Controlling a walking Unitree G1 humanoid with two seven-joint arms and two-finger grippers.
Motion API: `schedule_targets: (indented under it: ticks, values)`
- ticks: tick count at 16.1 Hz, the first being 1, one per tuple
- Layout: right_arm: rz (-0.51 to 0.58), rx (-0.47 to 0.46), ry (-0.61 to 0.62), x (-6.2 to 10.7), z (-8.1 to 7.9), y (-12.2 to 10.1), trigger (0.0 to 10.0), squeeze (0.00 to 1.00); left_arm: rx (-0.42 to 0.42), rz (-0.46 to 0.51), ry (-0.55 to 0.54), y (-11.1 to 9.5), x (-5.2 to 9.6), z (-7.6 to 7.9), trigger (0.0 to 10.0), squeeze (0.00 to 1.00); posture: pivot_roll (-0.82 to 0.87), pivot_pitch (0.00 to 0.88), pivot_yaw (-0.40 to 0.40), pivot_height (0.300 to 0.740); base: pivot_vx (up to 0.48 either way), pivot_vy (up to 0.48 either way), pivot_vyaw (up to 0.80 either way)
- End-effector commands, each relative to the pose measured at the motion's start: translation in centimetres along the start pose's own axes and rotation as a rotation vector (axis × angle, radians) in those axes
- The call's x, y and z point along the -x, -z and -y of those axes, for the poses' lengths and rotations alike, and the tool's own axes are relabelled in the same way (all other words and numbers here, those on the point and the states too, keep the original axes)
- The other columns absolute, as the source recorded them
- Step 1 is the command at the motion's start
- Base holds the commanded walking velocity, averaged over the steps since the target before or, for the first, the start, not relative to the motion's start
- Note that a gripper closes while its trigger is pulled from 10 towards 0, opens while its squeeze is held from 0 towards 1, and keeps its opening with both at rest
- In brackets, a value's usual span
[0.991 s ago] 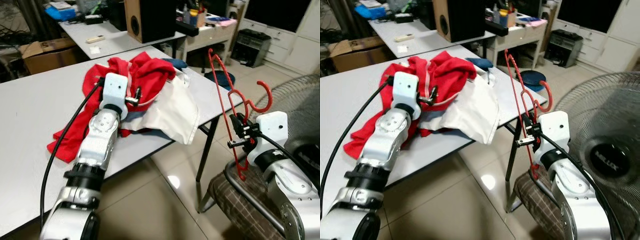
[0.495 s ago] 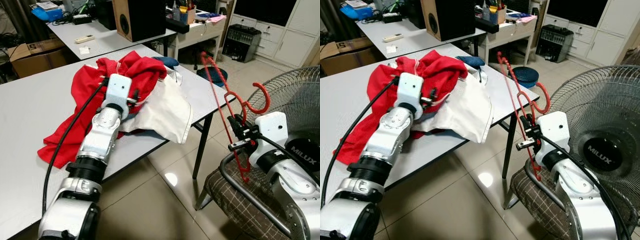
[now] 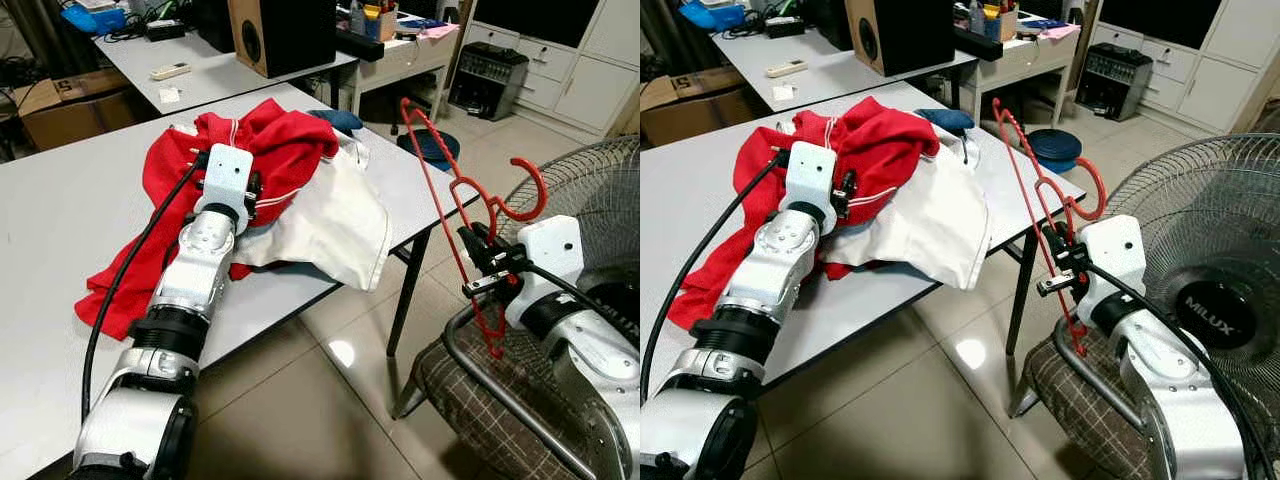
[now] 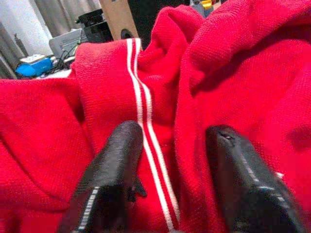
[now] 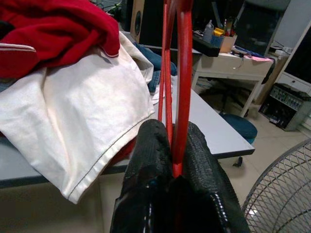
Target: Hang hanger
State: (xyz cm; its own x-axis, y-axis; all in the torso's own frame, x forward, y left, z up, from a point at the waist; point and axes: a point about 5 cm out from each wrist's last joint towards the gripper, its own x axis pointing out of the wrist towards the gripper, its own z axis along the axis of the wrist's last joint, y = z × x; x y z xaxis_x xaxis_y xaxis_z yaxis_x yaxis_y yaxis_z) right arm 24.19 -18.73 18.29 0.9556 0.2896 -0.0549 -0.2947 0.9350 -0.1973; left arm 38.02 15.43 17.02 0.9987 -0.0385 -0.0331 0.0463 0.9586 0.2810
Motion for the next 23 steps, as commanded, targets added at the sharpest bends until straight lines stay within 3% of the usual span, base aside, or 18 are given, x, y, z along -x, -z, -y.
schedule_targets:
  ticks: [1, 9, 16, 18, 19, 22, 23]
  values:
    - [0.001, -0.004, 0.008, -0.1, 0.5, -0.3, 10.0, 0.00, 0.005, 0.012, -0.004, -0.4, -0.2, -0.4, 0.0, 0.00, -0.15, 0.000, 0.059, 0.740, 0.000, 0.000, 0.00]
    - [0.006, -0.045, 0.054, -0.8, 1.6, -0.6, 10.0, 0.00, 0.099, 0.115, 0.088, -2.5, -0.3, 0.5, 0.0, 0.00, -0.16, 0.000, 0.062, 0.740, 0.000, 0.000, 0.00]
    - [0.023, -0.070, 0.066, -0.9, 1.3, -0.8, 10.0, 0.00, 0.183, 0.169, 0.131, -4.3, -0.2, 0.1, 0.0, 0.00, -0.13, 0.000, 0.072, 0.740, 0.000, 0.000, 0.00]
    - [0.025, -0.075, 0.073, -0.9, 1.3, -0.7, 10.0, 0.00, 0.223, 0.266, 0.179, -6.2, 0.0, -0.1, 0.0, 0.00, -0.13, 0.000, 0.069, 0.740, 0.000, 0.000, 0.00]
    - [0.030, -0.080, 0.079, -0.9, 1.4, -0.7, 10.0, 0.00, 0.279, 0.320, 0.167, -7.7, -0.1, -0.9, 0.0, 0.00, -0.12, 0.000, 0.065, 0.740, 0.000, 0.000, 0.00]
    - [0.039, -0.081, 0.091, -1.1, 1.5, -0.8, 10.0, 0.00, 0.309, 0.376, 0.140, -9.7, -0.4, -2.6, 0.0, 0.00, -0.11, 0.000, 0.061, 0.740, 0.000, 0.000, 0.00]
    - [0.056, -0.084, 0.112, -1.4, 1.7, -1.0, 10.0, 0.00, 0.260, 0.409, 0.057, -11.6, -1.2, -6.0, 0.0, 0.00, -0.11, 0.000, 0.056, 0.740, 0.000, 0.000, 0.00]
